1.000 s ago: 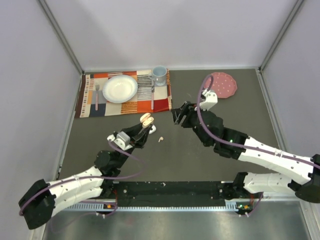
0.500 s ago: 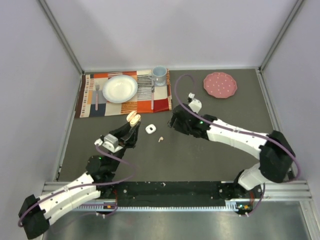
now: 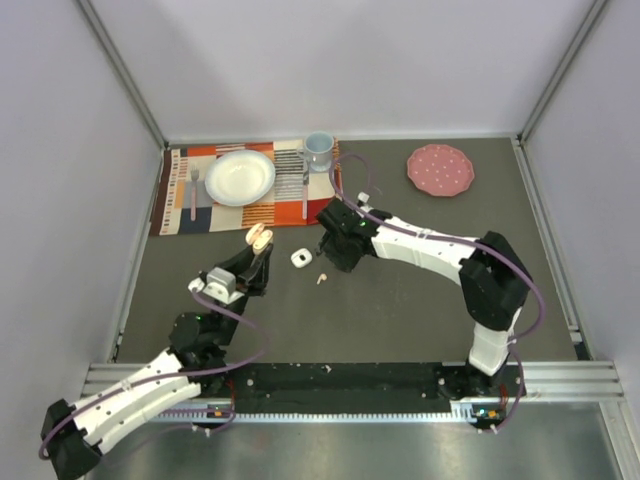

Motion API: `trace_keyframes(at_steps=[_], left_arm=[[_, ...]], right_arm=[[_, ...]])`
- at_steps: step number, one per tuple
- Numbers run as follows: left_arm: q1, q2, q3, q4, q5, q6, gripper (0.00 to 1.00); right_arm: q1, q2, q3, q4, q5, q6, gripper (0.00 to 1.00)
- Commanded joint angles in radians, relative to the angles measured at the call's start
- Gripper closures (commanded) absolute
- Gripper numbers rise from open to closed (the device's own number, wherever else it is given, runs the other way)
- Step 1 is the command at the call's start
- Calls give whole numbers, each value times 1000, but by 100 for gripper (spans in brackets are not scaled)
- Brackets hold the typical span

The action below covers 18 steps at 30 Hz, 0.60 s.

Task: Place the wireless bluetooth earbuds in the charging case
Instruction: Pick up the left earbud from the center of the board.

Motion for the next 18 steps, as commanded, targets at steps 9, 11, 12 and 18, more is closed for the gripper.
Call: trace_keyframes(at_steps=[9, 11, 12, 18], left_arm=[[6, -77, -2, -55, -50, 41, 100], [8, -89, -2, -68, -53, 41, 100], [8, -89, -2, -71, -55, 43, 100], [8, -92, 1, -79, -47, 39, 100]], right_arm=[[5, 138, 54, -49, -132, 138, 51], [5, 141, 51, -50, -149, 151, 53], [5, 143, 54, -49, -149, 152, 54], [5, 146, 39, -49, -104, 184, 54]])
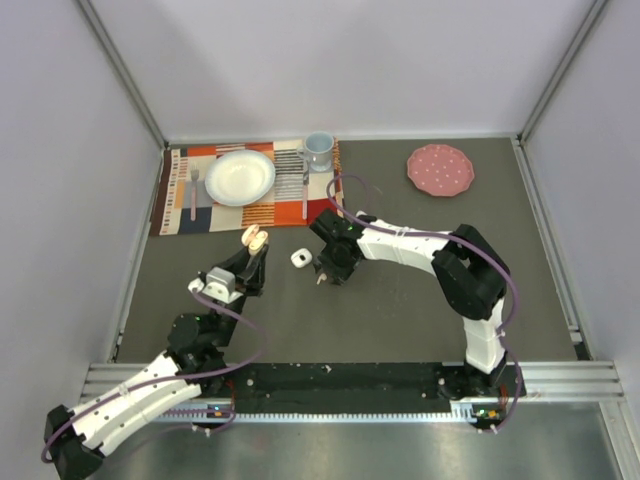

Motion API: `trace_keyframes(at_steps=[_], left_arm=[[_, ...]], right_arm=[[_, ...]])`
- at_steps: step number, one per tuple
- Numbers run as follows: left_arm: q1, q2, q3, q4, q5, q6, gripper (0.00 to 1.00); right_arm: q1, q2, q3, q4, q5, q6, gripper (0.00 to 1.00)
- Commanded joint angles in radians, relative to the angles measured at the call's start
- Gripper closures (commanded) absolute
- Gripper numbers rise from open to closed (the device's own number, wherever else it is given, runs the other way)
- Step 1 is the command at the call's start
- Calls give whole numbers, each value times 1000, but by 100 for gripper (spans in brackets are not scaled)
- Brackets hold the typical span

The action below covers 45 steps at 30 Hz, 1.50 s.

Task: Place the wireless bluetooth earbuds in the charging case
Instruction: Pick up the left earbud from the center of the board.

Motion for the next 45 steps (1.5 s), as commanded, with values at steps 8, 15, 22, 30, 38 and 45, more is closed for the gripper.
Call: trace_keyframes(at_steps=[8, 15, 22, 30, 38, 45], left_arm=[[5, -11, 1, 13, 1, 12, 100], [3, 3, -1, 21, -2, 15, 100], [5, 6, -2, 26, -2, 15, 100], [5, 9, -1, 27, -5, 18, 100], [5, 11, 1, 29, -6, 19, 100], [5, 12, 1, 29, -8, 21, 100]], right_arm=[[-7, 14, 19, -10, 36, 59, 57], [-17, 45, 30, -10, 21, 52, 62], [-26, 66, 35, -9, 10, 43, 65], [-35, 86, 42, -9, -37, 52, 65], [-37, 100, 35, -9, -59, 110, 65], [-41, 106, 38, -7, -63, 139, 66]])
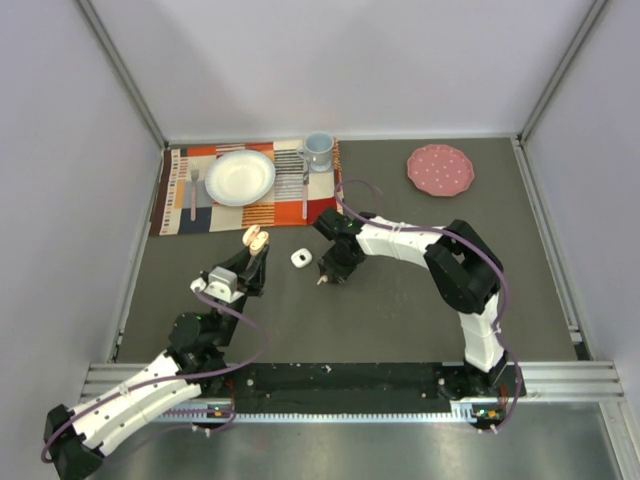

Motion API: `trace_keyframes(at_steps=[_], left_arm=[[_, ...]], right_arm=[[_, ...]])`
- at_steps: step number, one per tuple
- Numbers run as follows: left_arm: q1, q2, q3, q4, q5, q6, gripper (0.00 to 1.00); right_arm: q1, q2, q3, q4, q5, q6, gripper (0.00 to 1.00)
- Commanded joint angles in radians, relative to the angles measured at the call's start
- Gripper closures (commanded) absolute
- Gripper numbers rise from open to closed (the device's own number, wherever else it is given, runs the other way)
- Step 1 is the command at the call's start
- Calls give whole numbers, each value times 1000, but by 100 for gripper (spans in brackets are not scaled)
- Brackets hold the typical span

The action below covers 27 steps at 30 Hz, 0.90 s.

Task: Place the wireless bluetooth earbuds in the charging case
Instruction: Pick up the left earbud from the center of the board.

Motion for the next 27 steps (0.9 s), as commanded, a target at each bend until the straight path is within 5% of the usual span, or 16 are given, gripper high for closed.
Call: trace_keyframes(at_steps=[1, 25, 27], left_arm=[[4, 4, 1, 39, -9, 12, 100], [4, 1, -4, 43, -20, 9, 100], [5, 0, -4, 43, -23, 10, 100]], right_arm=[[-8, 53, 21, 18, -15, 45, 66], [-13, 69, 12, 35, -48, 67, 73], [-14, 67, 9, 36, -44, 65, 82]])
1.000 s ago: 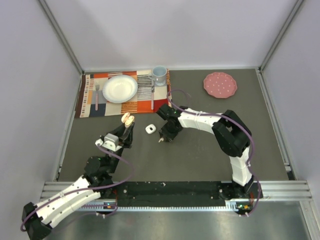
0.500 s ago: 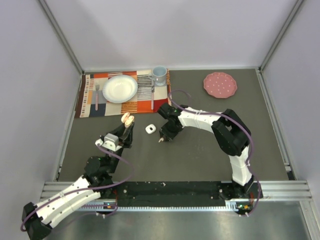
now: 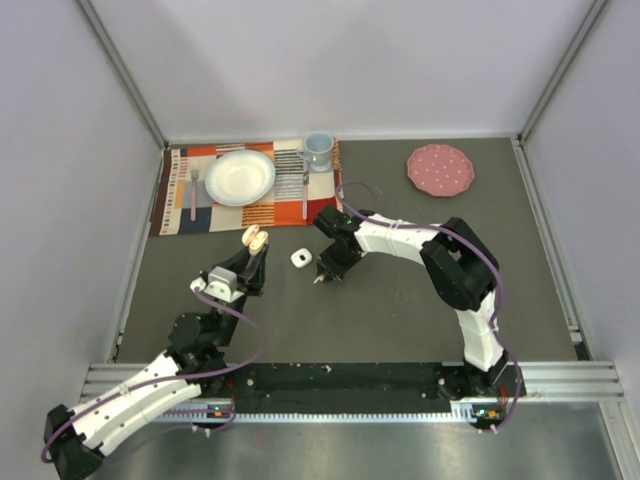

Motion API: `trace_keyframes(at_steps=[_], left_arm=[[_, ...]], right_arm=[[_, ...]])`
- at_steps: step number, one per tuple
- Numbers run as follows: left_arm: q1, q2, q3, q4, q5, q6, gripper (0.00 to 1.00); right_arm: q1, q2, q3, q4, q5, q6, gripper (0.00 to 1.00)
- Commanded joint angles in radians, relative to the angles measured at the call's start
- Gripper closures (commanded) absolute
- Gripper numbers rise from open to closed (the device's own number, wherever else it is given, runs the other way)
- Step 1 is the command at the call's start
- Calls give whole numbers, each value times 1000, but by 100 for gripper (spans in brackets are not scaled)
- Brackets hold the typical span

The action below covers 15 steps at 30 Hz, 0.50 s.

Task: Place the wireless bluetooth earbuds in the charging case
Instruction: Pick up the left earbud from the center of the board.

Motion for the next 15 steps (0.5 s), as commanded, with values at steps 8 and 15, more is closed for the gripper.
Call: trace_keyframes(at_steps=[8, 15], left_arm=[[4, 3, -2, 41, -12, 9, 100], [4, 8, 4, 41, -7, -6, 100]], right_arm=[[-2, 23, -22, 36, 55, -25, 100], [0, -57, -16, 72, 152, -299, 100]])
